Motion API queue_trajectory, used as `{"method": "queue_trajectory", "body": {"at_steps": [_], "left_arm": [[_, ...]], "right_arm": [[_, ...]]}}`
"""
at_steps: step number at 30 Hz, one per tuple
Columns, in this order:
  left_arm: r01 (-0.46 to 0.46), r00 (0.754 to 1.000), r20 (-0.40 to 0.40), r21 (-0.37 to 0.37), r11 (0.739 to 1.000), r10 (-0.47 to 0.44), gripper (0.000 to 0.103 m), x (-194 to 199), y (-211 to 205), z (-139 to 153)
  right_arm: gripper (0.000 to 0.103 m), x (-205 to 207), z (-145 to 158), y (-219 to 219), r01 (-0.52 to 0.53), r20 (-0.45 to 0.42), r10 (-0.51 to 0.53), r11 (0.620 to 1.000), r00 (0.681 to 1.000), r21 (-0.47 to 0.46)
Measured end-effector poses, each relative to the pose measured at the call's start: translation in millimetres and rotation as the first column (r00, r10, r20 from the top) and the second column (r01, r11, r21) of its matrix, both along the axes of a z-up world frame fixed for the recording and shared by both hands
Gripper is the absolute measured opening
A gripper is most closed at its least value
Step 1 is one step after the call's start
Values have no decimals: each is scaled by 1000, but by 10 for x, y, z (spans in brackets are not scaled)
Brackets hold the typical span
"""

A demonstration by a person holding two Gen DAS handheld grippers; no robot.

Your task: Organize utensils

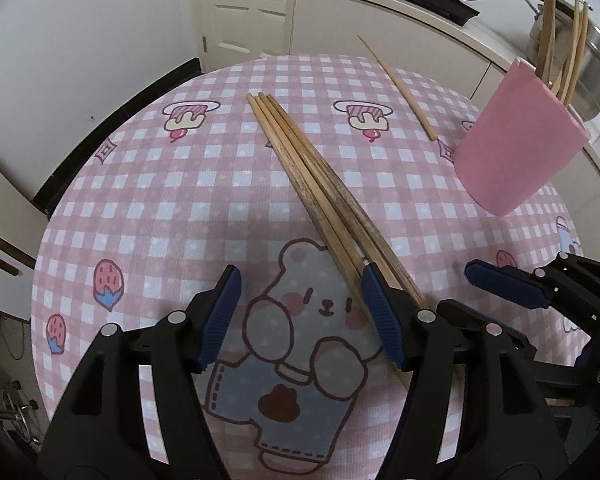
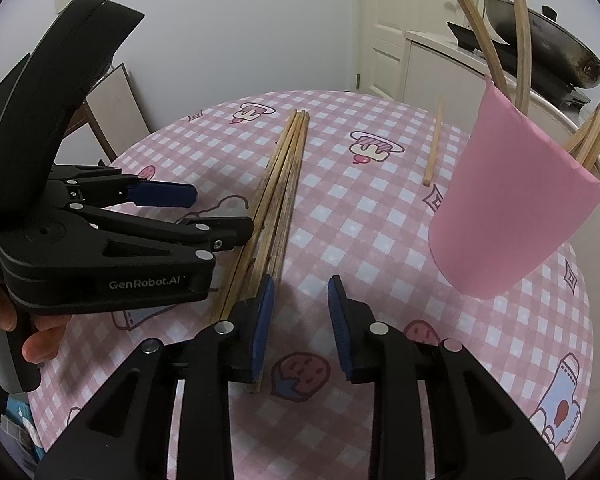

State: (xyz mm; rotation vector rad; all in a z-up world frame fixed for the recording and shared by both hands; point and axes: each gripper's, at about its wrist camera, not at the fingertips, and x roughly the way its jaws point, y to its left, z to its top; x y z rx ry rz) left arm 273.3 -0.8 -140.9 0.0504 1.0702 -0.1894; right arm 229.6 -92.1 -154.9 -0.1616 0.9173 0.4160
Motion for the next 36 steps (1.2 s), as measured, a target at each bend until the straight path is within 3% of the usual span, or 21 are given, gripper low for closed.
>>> {"method": "queue_trajectory", "body": {"at_steps": [11,17,29,36], "left_arm": [[11,1000,5,94,996,-12,67,-30,-123,16],[-9,999,-32,38,999,10,67,-16,-95,20],[-66,998,-23,-56,996,65,67,-95,165,92],[-62,998,-25,-67,996,61,67,-85,150,86]], "right_arm": [[28,-14,-14,-28,-1,-7,1,1000,1000,15],[28,-26,-14,-27,-10,-4,10,1000,1000,13],[28,-86,-68,193,-89,3,89,996,996,-33],[28,-108,-45,235,-102,-6,102,994,995,-48]]}}
